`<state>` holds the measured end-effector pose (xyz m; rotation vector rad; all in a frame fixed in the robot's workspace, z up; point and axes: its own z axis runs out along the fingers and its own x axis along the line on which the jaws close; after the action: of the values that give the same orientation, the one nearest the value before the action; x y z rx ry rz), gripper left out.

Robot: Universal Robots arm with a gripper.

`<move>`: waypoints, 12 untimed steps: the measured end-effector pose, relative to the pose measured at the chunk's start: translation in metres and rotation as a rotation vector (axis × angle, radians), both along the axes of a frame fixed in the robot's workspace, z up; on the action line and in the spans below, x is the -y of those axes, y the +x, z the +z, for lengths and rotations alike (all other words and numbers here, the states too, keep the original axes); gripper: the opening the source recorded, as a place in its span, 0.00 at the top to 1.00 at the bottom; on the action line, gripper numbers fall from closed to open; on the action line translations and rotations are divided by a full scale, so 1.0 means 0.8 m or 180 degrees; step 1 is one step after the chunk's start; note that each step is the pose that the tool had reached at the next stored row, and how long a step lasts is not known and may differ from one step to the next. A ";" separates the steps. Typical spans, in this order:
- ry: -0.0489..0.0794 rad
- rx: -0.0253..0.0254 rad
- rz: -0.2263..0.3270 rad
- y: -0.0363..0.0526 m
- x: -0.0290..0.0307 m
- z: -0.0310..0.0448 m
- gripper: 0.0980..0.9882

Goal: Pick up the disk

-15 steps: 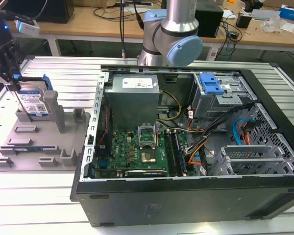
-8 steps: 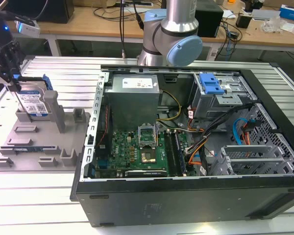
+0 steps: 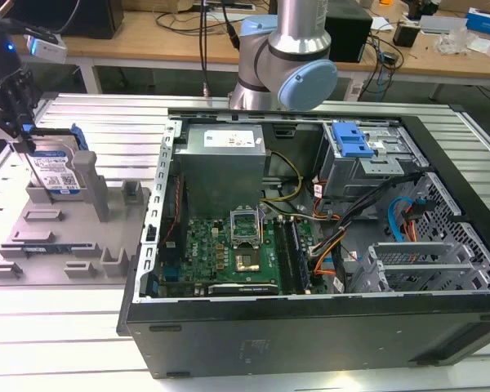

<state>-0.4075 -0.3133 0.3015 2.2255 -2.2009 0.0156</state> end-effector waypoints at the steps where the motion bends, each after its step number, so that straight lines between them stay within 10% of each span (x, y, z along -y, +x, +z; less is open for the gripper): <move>1: 0.0000 0.0000 0.0000 0.000 0.0000 0.0000 0.70; 4: 0.0001 0.0002 0.0000 0.000 0.0000 0.0012 0.70; 12: 0.0000 0.0000 0.0000 0.000 0.0001 0.0649 0.70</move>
<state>-0.4075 -0.3133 0.3534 2.2256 -2.2010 0.0157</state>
